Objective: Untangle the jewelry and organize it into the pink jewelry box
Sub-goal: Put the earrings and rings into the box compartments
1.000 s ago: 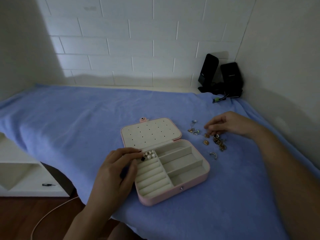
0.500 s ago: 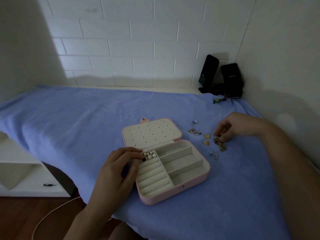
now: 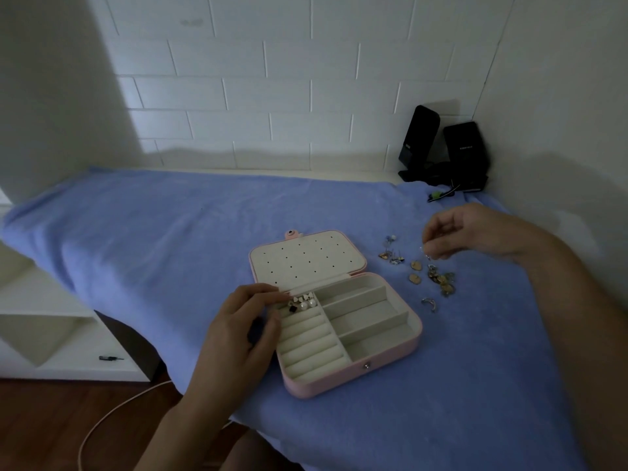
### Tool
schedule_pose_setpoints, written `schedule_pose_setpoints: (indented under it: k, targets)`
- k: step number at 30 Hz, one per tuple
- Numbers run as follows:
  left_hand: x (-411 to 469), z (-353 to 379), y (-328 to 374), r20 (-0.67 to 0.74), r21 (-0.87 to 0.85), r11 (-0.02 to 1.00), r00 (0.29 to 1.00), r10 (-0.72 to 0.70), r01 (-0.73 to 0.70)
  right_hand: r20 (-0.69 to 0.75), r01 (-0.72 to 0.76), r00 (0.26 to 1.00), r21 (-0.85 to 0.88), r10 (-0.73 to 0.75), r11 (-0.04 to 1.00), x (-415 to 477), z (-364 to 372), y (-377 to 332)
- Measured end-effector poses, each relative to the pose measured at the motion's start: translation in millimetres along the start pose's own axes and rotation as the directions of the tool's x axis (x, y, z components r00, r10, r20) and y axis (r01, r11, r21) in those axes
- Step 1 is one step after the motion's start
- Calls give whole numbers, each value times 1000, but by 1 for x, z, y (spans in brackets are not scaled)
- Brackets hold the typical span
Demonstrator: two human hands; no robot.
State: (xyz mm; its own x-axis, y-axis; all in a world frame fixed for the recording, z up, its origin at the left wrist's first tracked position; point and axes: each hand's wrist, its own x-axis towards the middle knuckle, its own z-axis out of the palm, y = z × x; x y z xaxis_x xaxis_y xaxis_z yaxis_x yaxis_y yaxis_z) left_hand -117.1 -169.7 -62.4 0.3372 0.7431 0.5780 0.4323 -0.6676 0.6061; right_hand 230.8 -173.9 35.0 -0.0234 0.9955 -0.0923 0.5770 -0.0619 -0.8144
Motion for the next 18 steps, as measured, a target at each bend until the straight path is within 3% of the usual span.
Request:
schedule_pose_setpoints:
  k: [7, 12, 18]
  targets:
    - [4, -4, 3, 1, -24, 999, 999, -44, 44, -10, 86, 996, 186, -86, 979, 5, 20, -15]
    - [22, -5, 23, -18, -115, 991, 997, -75, 73, -4, 135, 991, 153, -136, 979, 2, 26, -21]
    - [67, 8, 64, 234, -236, 963, 969, -73, 129, 10, 182, 982, 178, -187, 967, 1, 33, -30]
